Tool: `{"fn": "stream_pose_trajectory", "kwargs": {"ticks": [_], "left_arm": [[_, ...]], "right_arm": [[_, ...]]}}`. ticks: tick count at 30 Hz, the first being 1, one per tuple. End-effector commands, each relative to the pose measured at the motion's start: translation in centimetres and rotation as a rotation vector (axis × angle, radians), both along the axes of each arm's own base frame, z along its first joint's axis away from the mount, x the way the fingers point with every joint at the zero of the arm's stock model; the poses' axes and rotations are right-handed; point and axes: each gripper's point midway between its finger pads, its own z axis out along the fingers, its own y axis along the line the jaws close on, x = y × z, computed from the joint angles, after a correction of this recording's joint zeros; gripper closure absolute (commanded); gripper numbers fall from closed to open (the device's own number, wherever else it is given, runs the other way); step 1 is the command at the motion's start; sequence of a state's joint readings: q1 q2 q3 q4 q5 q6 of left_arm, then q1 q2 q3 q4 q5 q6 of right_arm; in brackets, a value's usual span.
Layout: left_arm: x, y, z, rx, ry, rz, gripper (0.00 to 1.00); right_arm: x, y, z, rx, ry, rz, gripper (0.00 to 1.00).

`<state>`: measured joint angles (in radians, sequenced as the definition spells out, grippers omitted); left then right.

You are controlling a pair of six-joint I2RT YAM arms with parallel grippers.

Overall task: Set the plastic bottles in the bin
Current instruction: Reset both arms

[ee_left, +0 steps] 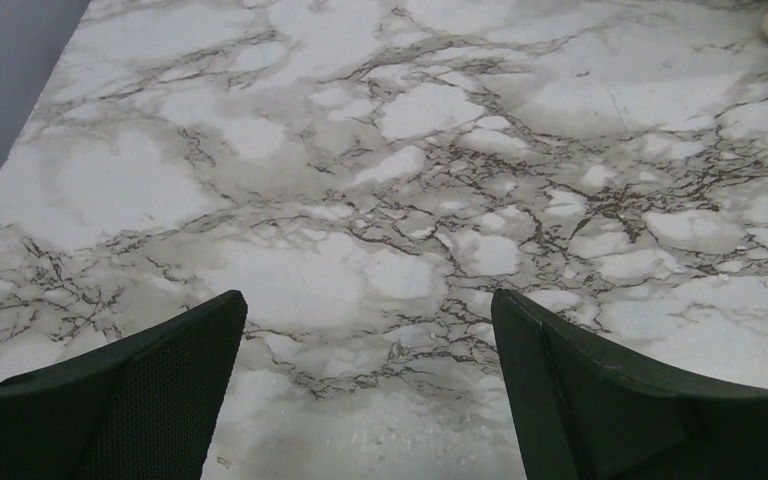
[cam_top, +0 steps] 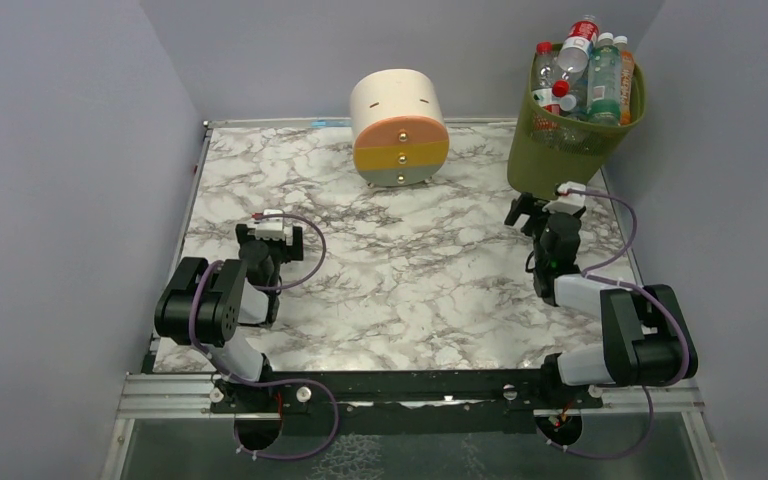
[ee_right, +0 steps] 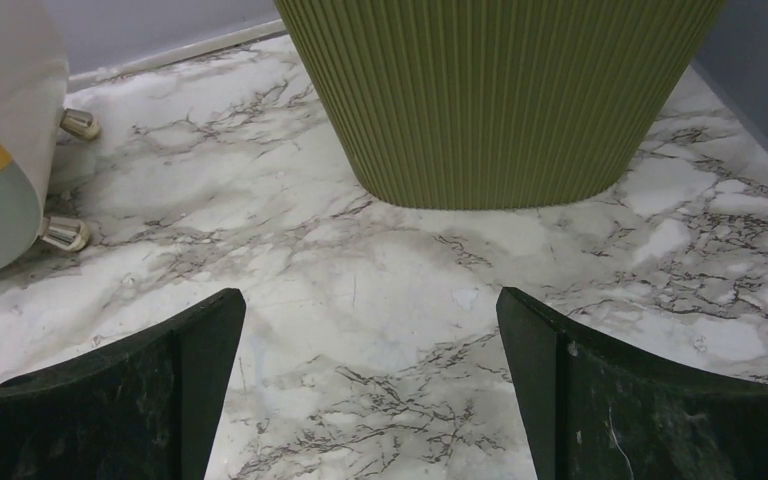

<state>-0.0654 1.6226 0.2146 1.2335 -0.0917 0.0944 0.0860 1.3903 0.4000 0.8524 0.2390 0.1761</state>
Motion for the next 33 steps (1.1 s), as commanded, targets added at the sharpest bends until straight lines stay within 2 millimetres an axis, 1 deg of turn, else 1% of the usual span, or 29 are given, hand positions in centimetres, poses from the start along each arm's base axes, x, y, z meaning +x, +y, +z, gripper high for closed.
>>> {"fn": "stream_pose_trajectory", "kwargs": {"ticks": [1,4,7,10,12,14,17,19,20,23,24,25,26,27,29,31,33], "left_arm": [[1.2,-1.3,2.6,-0.024,-0.110,-0.074,0.01],[1.3,-1.4,2.4,-0.022,-0.101,-0.083,0.01],[1.3,-1.5,2.4,-0.022,-0.097,-0.089,0.01],[1.3,-1.5,2.3,-0.022,-0.096,-0.089,0.01],[1.3,-1.6,2.3,-0.022,-0.094,-0.091,0.01],[1.4,-1.6,2.3,-0.019,-0.092,-0.092,0.01],[1.5,-1.6,2.3,-0.017,-0.091,-0.092,0.01],[1.5,-1.6,2.3,-0.016,-0.090,-0.093,0.01],[1.4,-1.6,2.3,-0.016,-0.090,-0.093,0.01],[1.5,-1.6,2.3,-0.016,-0.090,-0.094,0.01],[1.5,-1.6,2.3,-0.016,-0.089,-0.094,0.01],[1.5,-1.6,2.3,-0.016,-0.089,-0.094,0.01],[1.5,-1.6,2.3,-0.016,-0.088,-0.092,0.01],[1.5,-1.6,2.3,-0.016,-0.089,-0.093,0.01],[1.5,-1.6,2.2,-0.016,-0.087,-0.093,0.01],[1.5,-1.5,2.2,-0.016,-0.085,-0.089,0.01],[1.5,-1.5,2.2,-0.018,-0.085,-0.088,0.01]], "right_arm": [[-0.7,-1.1,0.5,-0.033,-0.041,-0.053,0.01],[-1.7,-1.5,-0.4,-0.033,0.000,-0.078,0.01],[-2.4,-1.7,-1.1,-0.032,-0.009,-0.081,0.00],[-2.4,-1.4,-2.0,-0.026,-0.022,-0.065,0.00],[-1.9,-1.3,-2.5,-0.045,-0.015,-0.060,0.01],[-1.3,-0.6,-3.1,-0.052,0.031,-0.014,0.01],[-1.1,-0.3,-3.3,-0.059,0.026,0.002,0.00],[-1.1,1.0,-3.3,-0.086,0.021,0.091,0.00],[-1.3,1.5,-3.0,-0.096,0.001,0.127,0.00],[-2.9,2.4,-2.5,-0.109,-0.108,0.188,0.01],[-3.4,2.7,-3.1,-0.119,-0.102,0.210,0.01],[-3.4,2.9,-3.2,-0.124,-0.116,0.219,0.01],[-3.2,3.0,-2.7,-0.128,-0.141,0.227,0.01],[-3.0,3.3,-2.8,-0.134,-0.126,0.244,0.01],[-2.3,3.5,-3.9,-0.131,-0.058,0.255,0.00],[-1.5,3.9,-3.8,-0.139,-0.065,0.281,0.01],[-1.6,4.2,-4.5,-0.145,-0.016,0.304,0.01]]}}
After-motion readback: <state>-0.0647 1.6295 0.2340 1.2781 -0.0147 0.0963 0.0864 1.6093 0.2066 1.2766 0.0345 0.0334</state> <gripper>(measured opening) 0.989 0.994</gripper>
